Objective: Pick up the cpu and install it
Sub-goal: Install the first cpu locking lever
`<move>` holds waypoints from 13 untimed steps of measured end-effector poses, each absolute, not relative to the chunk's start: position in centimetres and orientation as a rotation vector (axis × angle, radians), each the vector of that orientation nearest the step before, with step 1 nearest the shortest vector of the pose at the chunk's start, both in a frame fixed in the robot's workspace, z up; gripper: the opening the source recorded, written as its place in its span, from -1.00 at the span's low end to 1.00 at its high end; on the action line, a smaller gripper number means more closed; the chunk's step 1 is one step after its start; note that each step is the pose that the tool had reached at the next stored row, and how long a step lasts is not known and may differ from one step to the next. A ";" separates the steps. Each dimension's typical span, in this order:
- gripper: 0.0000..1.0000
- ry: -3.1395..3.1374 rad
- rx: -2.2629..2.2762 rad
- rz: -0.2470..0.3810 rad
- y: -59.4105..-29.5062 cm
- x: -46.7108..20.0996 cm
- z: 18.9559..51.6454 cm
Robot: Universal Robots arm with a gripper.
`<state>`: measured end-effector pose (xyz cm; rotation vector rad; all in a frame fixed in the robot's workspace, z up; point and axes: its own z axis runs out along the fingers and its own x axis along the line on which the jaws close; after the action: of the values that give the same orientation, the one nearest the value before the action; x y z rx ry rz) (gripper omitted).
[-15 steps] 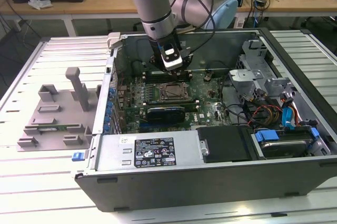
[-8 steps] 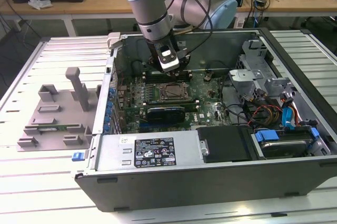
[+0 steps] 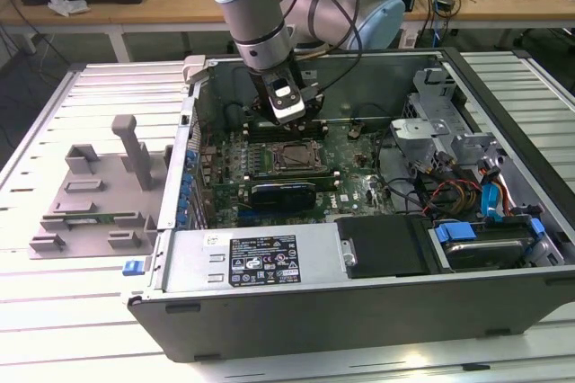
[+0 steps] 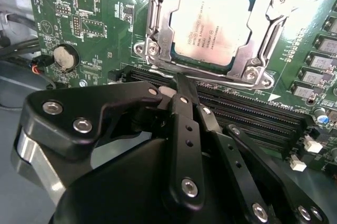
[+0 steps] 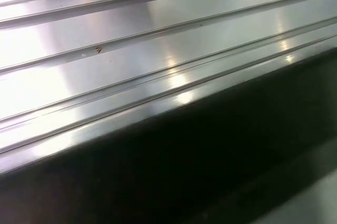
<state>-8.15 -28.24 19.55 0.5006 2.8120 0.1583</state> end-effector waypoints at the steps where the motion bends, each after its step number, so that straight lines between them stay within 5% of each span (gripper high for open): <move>1: -0.79 2.811 0.500 0.151 -28.2 -8.1 19.5; 13: -0.79 2.810 0.497 0.134 -28.2 -8.1 19.7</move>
<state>-8.14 -28.24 19.75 0.4966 2.8098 0.1337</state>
